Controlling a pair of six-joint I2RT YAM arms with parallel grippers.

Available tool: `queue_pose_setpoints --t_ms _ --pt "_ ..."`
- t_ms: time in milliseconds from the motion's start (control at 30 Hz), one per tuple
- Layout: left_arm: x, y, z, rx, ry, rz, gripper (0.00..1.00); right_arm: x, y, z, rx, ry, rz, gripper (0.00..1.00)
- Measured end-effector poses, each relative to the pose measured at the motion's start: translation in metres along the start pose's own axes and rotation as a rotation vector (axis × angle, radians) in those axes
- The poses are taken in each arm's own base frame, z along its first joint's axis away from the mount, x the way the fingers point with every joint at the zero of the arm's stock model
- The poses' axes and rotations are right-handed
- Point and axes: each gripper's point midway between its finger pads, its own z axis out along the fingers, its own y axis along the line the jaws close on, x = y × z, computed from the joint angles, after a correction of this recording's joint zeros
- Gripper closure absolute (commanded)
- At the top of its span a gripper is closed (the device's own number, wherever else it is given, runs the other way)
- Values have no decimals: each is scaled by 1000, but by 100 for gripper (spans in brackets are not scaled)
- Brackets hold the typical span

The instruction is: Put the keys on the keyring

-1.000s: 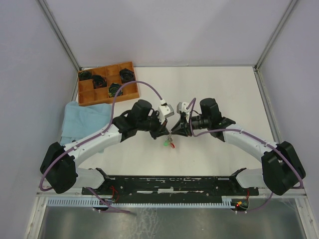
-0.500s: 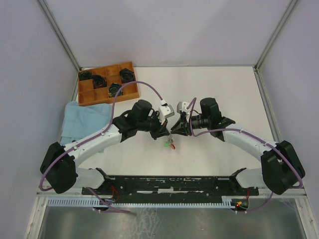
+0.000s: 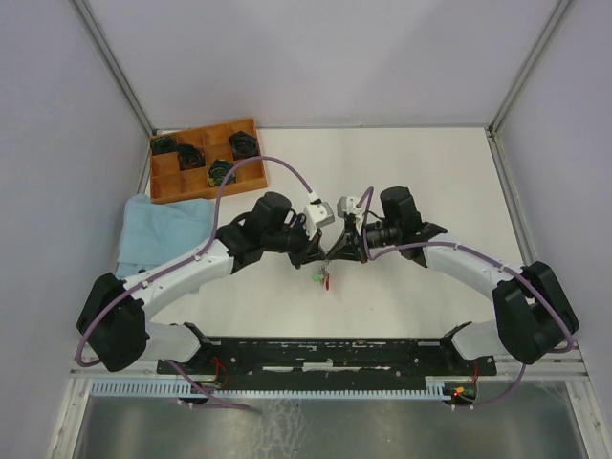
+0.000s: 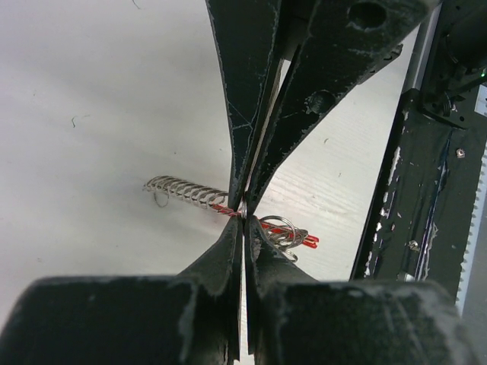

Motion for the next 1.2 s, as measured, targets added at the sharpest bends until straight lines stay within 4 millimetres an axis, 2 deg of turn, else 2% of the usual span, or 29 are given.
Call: queue_pose_setpoints --t_ms 200,333,500,667,867,1200 --pt "0 6 1 -32 -47 23 72 0 -3 0 16 -6 34 99" --pt "1 12 -12 -85 -171 37 67 -5 -9 1 43 -40 28 99" --pt "2 28 -33 -163 -366 21 65 -7 -11 3 64 -73 40 99" --pt "3 43 -42 -181 -498 -16 63 -11 -14 3 82 -100 44 99" --pt "-5 37 -39 -123 -581 14 61 -17 -16 3 90 -126 42 99" --pt "-2 33 -29 -61 -595 33 61 -19 -15 4 89 -134 46 99"
